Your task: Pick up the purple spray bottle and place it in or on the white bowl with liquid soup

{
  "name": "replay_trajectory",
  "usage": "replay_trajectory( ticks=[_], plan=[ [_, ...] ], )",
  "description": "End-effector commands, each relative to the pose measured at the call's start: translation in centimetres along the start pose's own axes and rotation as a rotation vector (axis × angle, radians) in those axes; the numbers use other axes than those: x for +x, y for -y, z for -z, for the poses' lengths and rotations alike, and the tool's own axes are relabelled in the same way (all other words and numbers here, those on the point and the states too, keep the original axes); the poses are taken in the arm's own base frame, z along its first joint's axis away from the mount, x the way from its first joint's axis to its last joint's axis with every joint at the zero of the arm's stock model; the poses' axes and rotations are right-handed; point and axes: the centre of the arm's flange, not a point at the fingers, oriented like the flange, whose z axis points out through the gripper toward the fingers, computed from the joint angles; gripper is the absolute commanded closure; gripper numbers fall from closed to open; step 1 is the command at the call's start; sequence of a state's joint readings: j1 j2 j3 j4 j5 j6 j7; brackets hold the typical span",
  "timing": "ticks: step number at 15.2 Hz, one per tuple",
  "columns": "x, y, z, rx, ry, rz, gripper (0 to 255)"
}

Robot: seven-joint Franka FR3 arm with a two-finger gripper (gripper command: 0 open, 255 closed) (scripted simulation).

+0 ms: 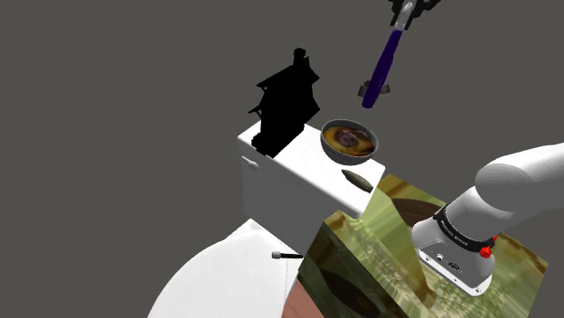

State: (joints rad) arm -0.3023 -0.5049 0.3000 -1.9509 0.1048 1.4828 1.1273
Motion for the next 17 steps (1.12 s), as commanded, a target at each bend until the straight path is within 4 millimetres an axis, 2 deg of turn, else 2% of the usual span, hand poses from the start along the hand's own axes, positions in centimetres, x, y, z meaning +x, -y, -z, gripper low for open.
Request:
replay_trajectory(
  ticks=[1,17],
  plan=[
    [-0.1,-0.1,-1.1,0.0,0.0,0.0,255],
    [-0.4,0.0,-9.5,0.0,0.0,0.0,255]
  ],
)
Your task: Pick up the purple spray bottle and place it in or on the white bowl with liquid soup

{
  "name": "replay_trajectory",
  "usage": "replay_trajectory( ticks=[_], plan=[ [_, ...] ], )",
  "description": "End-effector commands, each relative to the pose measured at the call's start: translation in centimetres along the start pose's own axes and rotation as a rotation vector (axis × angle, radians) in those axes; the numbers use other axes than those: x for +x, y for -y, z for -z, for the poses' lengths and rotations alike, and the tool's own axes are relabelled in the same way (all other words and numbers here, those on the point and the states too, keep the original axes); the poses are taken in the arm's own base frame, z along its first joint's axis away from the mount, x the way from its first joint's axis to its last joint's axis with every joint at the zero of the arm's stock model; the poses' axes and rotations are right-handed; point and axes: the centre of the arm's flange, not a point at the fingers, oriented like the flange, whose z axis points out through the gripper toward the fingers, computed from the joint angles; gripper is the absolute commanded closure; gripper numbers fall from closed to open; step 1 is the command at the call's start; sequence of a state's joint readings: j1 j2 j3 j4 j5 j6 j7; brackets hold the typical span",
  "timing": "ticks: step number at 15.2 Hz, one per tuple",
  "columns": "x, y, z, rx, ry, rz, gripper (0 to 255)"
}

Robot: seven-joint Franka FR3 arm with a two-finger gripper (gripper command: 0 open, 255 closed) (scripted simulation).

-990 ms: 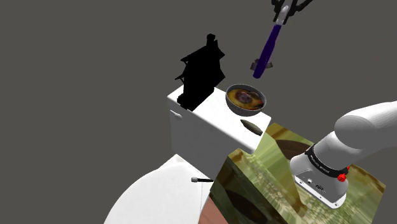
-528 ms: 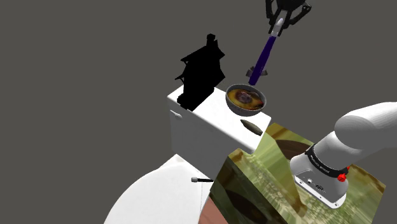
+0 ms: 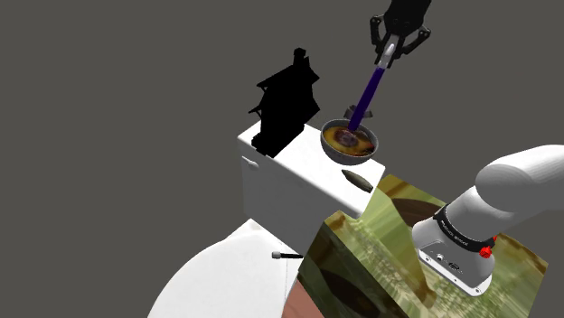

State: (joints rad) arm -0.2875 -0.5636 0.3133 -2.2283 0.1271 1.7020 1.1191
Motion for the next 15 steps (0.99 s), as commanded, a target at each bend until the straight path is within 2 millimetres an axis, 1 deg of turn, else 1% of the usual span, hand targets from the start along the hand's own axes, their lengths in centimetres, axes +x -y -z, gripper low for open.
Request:
replay_trajectory(
  ticks=[1,9,15],
  plan=[
    [-0.1,0.0,-1.1,0.001,0.0,0.0,255],
    [-0.3,0.0,-5.3,0.001,0.0,0.0,255],
    [-0.3,0.0,-5.3,0.001,0.0,0.0,255]
  ],
)
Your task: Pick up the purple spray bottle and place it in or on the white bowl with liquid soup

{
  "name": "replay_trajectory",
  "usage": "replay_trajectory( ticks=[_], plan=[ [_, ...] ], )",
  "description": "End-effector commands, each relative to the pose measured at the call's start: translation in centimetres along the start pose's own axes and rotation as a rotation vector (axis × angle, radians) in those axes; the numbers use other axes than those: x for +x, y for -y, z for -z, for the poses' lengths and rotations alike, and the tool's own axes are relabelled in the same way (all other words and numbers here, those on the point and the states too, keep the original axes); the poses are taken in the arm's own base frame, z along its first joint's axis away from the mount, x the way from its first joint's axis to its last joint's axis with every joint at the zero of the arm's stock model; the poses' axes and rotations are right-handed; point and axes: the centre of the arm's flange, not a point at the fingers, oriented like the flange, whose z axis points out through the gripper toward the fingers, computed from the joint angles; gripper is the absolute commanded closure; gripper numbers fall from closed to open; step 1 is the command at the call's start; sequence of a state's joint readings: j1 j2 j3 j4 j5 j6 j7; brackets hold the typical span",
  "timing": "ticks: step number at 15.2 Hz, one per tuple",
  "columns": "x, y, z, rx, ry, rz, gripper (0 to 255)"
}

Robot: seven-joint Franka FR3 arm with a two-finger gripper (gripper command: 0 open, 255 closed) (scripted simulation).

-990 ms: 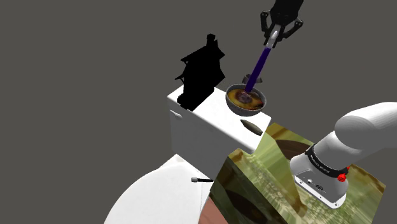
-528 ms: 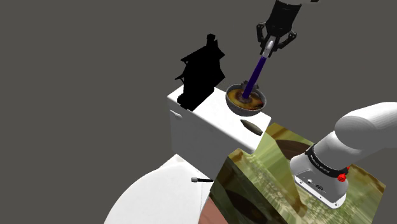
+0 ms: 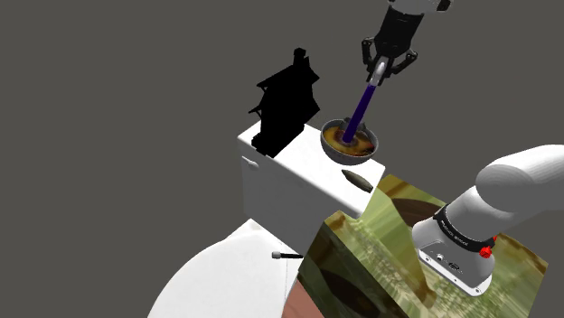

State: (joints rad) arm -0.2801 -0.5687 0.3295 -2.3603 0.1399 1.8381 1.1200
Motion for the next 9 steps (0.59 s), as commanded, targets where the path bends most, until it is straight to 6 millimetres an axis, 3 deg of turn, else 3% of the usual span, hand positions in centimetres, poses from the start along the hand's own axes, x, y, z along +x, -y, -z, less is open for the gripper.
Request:
replay_trajectory(
  ticks=[1,2,3,8,9],
  plan=[
    [0.0,0.0,-0.3,-0.007,0.004,0.0,255],
    [0.0,0.0,-0.3,-0.007,0.004,0.0,255],
    [0.0,0.0,-0.3,-0.007,0.004,0.0,0],
    [0.0,0.0,-0.3,-0.007,0.004,0.0,0],
    [0.0,0.0,1.0,-0.007,0.004,0.0,0]
  ],
)
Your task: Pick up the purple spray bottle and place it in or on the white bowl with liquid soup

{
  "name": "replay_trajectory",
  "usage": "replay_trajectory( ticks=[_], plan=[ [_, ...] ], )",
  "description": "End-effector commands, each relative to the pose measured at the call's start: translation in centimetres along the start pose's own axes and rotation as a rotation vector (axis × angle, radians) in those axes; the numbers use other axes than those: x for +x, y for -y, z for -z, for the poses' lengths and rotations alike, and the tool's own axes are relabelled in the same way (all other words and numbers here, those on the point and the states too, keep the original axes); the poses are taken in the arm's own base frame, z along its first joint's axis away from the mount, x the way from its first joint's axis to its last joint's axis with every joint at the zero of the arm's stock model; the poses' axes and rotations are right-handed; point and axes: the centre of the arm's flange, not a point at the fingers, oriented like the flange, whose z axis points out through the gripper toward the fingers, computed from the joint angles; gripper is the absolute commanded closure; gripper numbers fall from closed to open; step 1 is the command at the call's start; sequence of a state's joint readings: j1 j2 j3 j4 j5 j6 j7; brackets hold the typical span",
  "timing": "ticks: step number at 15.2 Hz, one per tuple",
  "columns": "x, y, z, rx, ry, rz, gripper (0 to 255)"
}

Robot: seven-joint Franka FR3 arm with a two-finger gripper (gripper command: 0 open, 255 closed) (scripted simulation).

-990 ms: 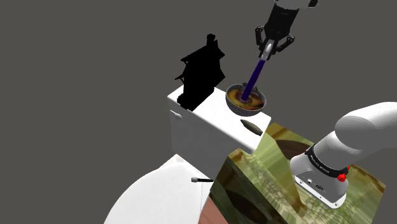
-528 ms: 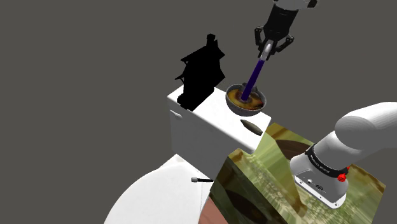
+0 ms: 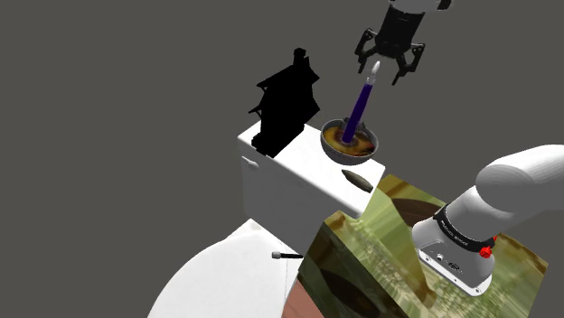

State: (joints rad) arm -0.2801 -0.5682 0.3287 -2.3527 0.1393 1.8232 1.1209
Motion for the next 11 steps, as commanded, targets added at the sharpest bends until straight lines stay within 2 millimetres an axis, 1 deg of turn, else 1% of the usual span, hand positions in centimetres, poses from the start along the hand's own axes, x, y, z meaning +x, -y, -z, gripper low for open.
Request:
replay_trajectory(
  ticks=[1,3,11],
  plan=[
    [0.0,0.0,2.1,0.0,0.0,0.0,0],
    [0.0,0.0,4.5,0.0,0.0,0.0,0],
    [0.0,0.0,4.5,0.0,0.0,0.0,0]
  ],
)
